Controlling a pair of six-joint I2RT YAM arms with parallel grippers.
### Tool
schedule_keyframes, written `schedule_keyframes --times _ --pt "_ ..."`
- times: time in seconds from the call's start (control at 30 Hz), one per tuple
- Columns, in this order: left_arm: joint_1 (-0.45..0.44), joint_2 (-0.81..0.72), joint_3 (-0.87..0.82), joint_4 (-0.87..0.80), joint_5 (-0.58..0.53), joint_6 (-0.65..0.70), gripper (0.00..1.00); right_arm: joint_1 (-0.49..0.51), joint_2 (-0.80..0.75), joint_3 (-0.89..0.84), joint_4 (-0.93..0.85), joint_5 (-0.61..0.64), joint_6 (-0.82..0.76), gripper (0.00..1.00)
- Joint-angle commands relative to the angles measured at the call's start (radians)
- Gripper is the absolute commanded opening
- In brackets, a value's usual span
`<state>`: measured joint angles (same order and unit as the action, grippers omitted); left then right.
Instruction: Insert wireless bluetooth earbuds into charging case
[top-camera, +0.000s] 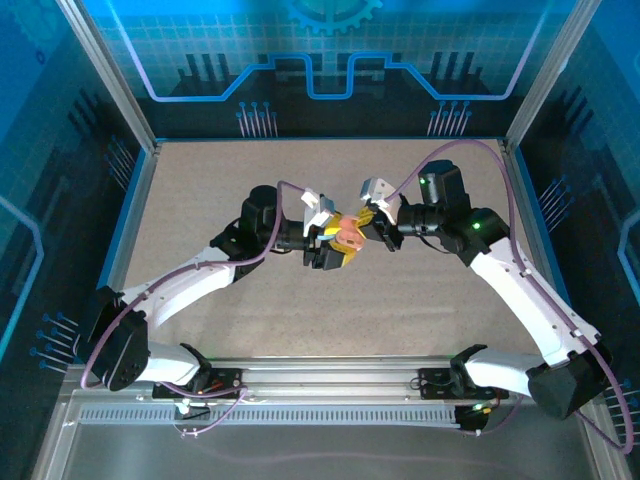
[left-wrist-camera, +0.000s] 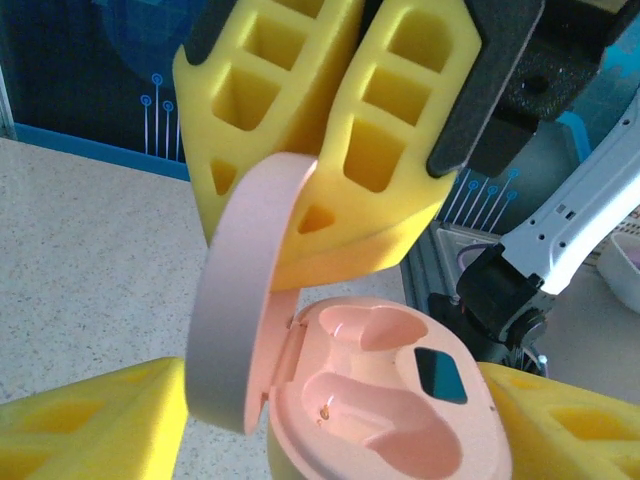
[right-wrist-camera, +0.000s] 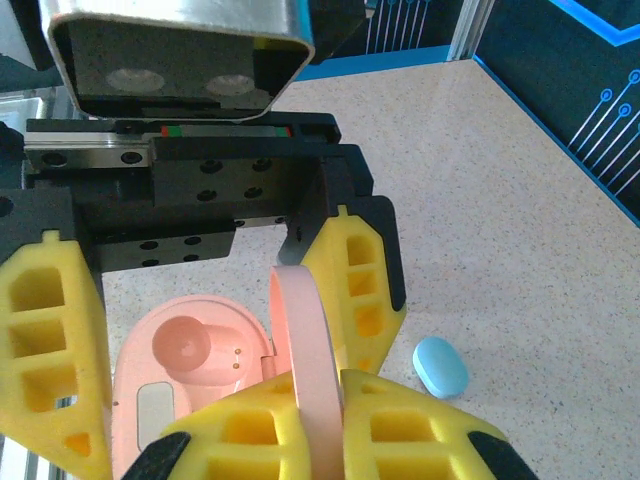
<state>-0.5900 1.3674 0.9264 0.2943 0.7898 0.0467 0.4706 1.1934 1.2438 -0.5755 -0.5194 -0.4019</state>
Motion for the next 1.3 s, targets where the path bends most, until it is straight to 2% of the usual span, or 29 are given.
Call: schedule_keyframes --times 0.0,0.23,0.5,0.57,0.6,0.63,0.93,1.27 --pt "0.002 -0.007 -0.002 -0.01 0.014 0.016 0.66 0.011 -0.019 0.021 0.013 -0.01 -0.011 0.08" --pt "0.002 0.0 0.007 -0.007 0.013 0.002 0.53 0.011 -0.017 0.018 0.01 -0.016 -0.014 0.08" --pt "0.001 -0.01 -0.001 0.01 0.022 0.002 0.44 0.011 -0.013 0.016 0.014 -0.012 -0.016 0.08" --pt "0.001 -0.011 -0.001 0.015 0.022 -0.001 0.47 0.011 -0.012 0.013 0.016 -0.007 -0.014 0.08" --pt "0.002 -0.014 -0.005 0.019 0.021 -0.001 0.52 0.01 -0.011 0.012 0.017 -0.003 -0.013 0.08" --pt "0.001 -0.015 -0.008 0.026 0.022 -0.001 0.54 0.01 -0.011 0.013 0.02 0.002 -0.01 0.08" --pt "0.002 -0.02 -0.02 0.028 0.032 0.002 0.54 0.006 -0.018 0.002 0.04 0.012 0.002 0.08" --pt "0.002 -0.028 -0.024 0.043 0.043 -0.007 0.42 0.006 -0.023 -0.006 0.045 0.006 0.006 0.09"
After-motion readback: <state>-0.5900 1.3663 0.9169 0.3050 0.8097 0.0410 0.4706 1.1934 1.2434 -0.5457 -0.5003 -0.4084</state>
